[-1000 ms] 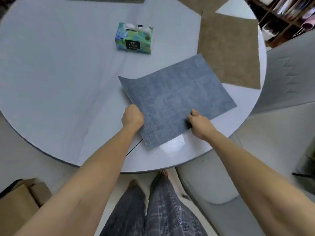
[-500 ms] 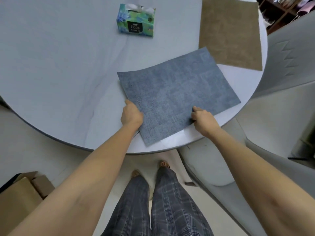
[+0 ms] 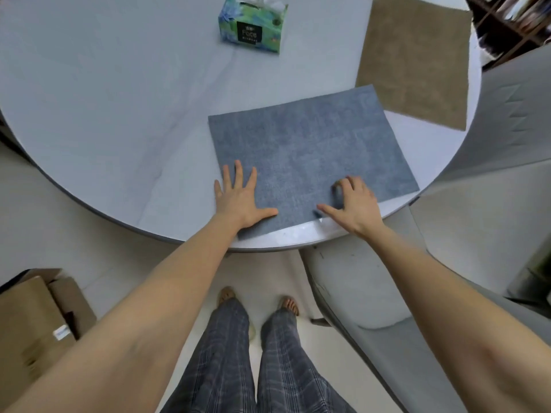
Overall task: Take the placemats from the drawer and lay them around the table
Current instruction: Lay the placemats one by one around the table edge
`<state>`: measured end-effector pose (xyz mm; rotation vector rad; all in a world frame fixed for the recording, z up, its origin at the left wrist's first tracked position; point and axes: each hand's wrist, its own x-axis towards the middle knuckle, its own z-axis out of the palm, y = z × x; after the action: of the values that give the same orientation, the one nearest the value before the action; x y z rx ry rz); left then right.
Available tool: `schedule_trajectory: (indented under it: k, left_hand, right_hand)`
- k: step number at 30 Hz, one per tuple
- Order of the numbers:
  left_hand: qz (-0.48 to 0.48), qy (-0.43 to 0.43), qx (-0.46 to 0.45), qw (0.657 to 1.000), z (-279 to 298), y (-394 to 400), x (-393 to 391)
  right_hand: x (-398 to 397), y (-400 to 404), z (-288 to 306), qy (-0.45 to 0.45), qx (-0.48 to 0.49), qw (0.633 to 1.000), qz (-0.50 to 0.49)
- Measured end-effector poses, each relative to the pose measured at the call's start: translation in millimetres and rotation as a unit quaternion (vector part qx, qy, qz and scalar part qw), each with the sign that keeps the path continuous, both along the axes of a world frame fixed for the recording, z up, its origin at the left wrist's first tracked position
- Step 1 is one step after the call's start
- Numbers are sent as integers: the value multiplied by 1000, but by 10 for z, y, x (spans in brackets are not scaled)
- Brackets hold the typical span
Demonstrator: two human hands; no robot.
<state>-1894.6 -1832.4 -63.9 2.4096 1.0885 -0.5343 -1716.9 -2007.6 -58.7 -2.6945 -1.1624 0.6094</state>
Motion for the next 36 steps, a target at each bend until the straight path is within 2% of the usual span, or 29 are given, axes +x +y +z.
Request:
schedule_trajectory:
  k: [3, 5, 25, 36]
  left_hand:
    - [-11, 28, -22, 999, -44, -87, 31]
    - [-9, 31, -17, 999, -49, -91, 41]
    - [15, 14, 0, 1000, -60, -207, -27]
    - [35, 73, -6, 997, 111, -194, 250]
  right_hand:
    - [6, -37, -104, 57, -95, 993, -38]
    - [-11, -65, -180, 56, -114, 992, -25]
    - [1, -145, -209, 51, -108, 993, 10]
    - [-2, -160, -233, 37, -109, 993, 14]
